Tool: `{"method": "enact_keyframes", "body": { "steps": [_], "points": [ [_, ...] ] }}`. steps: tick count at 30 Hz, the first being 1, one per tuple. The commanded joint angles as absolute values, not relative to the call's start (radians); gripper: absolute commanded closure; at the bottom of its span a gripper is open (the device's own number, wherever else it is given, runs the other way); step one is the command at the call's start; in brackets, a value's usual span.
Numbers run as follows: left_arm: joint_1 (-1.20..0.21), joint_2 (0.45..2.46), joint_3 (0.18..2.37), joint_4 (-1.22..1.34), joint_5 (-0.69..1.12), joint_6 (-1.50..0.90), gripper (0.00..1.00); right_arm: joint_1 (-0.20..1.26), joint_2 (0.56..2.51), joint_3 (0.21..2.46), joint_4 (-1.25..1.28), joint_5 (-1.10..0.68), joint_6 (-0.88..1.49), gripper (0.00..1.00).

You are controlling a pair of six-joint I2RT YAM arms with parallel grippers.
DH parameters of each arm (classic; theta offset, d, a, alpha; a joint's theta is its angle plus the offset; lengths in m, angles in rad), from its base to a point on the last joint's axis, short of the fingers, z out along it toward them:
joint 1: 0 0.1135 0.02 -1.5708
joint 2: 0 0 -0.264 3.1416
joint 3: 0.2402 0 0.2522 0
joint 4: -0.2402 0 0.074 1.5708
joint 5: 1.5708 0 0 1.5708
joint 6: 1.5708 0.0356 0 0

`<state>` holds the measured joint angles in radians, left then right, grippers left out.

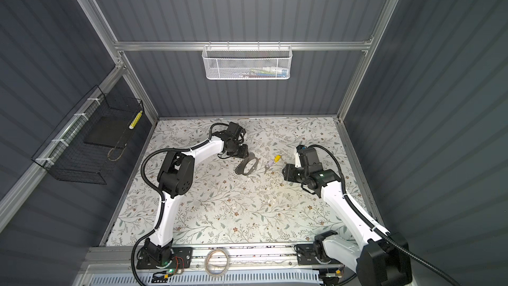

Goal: Attach keys to a key ring
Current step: Pick up the keyring from the center of the table.

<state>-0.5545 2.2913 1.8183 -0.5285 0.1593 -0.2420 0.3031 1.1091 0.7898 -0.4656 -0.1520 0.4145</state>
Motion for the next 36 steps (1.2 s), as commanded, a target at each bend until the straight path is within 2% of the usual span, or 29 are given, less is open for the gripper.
{"method": "enact_keyframes", "body": {
  "steps": [1,12,36],
  "points": [
    [-0.547,2.320,1.853,-0.522,0.181,-0.207,0.64,0.309,1.113,0.822,-0.488,-0.146,0.400,0.47],
    [-0.548,2.327,1.847,-0.494,0.165,-0.193,0.71,0.310,1.114,0.835,-0.494,-0.144,0.397,0.47],
    [-0.548,2.253,1.780,-0.480,0.141,-0.161,0.94,0.317,1.145,0.827,-0.485,-0.147,0.406,0.48]
  ]
}}
